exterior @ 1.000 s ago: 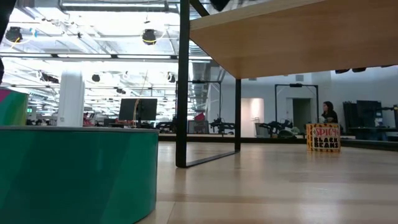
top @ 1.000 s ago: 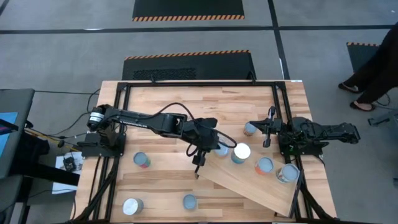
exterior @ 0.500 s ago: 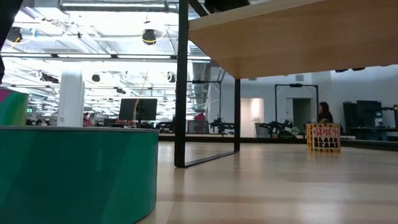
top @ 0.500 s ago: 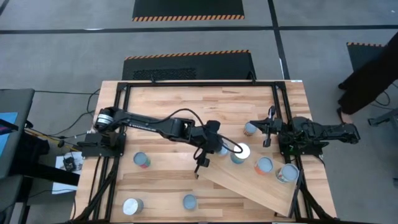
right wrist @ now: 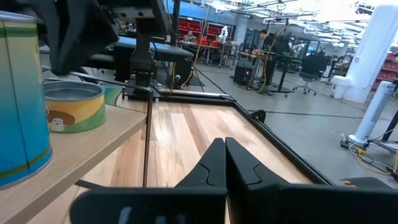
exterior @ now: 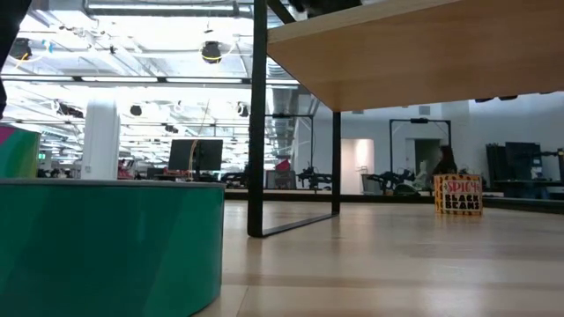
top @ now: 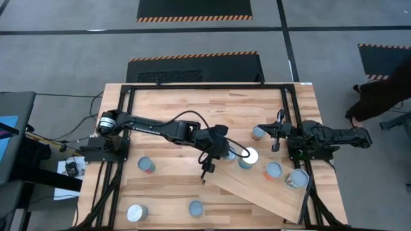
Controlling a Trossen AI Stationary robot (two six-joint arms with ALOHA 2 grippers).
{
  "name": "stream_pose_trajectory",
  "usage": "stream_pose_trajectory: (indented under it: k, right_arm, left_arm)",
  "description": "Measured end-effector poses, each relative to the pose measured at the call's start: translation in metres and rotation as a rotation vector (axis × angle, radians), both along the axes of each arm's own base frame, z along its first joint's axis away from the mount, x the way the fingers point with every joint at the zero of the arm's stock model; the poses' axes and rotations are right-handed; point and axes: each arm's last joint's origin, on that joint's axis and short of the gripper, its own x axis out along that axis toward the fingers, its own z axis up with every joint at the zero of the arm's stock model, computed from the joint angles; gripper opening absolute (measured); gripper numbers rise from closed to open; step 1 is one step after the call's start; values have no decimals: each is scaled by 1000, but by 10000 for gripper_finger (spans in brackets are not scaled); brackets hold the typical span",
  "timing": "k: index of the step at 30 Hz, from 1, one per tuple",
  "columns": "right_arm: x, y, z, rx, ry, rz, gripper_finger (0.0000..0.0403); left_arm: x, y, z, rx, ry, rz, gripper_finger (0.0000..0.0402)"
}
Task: Pick and place cans onto a shelf
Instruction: Put the canned chicken soup on the shelf
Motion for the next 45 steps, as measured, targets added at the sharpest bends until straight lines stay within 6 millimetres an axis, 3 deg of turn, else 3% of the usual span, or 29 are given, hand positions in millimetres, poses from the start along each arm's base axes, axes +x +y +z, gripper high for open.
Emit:
stream_pose_trajectory:
  k: [7, 13, 18, 24, 32, 37, 41, 45]
  right_arm:
    - [0, 0, 0, -3, 2, 0, 8]
    - [0, 0, 0, -12, 8, 0, 8]
    - [0, 0, 0, -14, 2, -1, 8]
    - [0, 0, 1, -12, -5, -1, 8]
    - [0, 0, 1, -3, -11, -1, 8]
    - [0, 0, 1, -2, -15, -1, 8]
    - [0, 0, 2, -2, -16, -1, 8]
    - [0, 0, 2, -2, -16, -2, 8]
  left_arm:
    - [-10, 5, 21, -60, -73, -44, 0]
    - [-32, 11, 24, -69, -183, -38, 0]
    - [-66, 15, 14, -103, -269, -15, 0]
    - [-116, 22, 19, -143, -302, 114, 0]
    - [-190, 15, 37, -163, -131, 315, 0]
    - [-230, 6, 33, -193, 34, 462, 0]
    - [-250, -4, 24, -190, 173, 549, 0]
    - [-257, -17, 12, -184, 289, 620, 7]
